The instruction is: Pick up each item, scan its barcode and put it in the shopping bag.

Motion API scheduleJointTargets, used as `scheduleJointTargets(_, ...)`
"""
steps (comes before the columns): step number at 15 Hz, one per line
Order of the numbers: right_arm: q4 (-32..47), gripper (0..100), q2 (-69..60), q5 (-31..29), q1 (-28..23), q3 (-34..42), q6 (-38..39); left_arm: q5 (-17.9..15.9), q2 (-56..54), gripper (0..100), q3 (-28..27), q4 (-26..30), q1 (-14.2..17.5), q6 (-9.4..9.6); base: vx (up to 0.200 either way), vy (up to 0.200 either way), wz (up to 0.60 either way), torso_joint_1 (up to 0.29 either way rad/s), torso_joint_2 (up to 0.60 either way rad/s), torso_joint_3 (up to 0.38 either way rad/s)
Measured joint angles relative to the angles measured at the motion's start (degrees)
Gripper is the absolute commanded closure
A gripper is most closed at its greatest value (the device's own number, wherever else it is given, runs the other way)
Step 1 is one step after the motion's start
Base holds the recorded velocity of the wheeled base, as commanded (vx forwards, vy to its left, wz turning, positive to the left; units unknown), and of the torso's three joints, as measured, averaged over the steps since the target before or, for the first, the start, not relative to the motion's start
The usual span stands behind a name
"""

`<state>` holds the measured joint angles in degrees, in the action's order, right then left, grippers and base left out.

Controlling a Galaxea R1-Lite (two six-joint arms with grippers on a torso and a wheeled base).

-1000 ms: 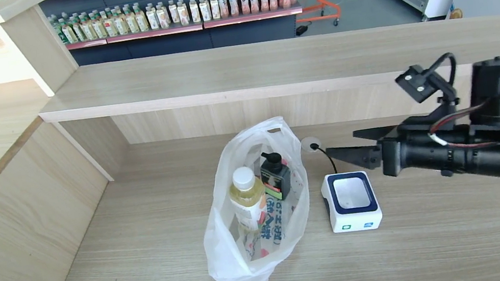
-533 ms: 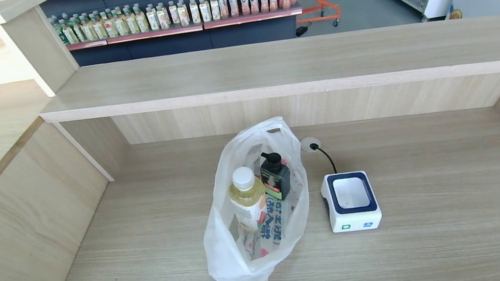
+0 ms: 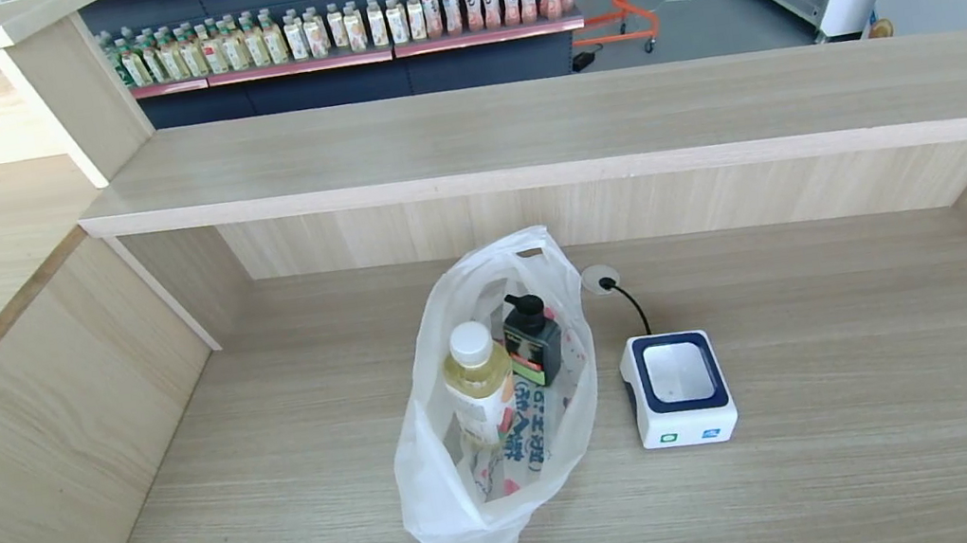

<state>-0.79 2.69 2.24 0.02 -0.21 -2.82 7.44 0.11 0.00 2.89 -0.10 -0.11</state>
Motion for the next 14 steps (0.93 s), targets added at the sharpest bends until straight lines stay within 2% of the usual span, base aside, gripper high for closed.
scheduleJointTargets(2,0.2,0,-1.8,-0.1,-0.1,0.1,-0.6,0.0,0.0,0,0.0,0.0,0.0,-0.02,0.000,0.000,0.00,0.000,0.00,0.000)
scheduleJointTargets(3,0.2,100,-2.2,-0.1,-0.2,0.2,-0.7,0.0,0.0,0,0.0,0.0,0.0,0.01,0.000,0.000,0.00,0.000,0.00,0.000)
scheduleJointTargets(14,0.3,100,-2.9,-0.4,-0.2,0.2,0.3,0.0,0.0,0,0.0,0.0,0.0,0.09,0.000,0.000,0.00,0.000,0.00,0.000)
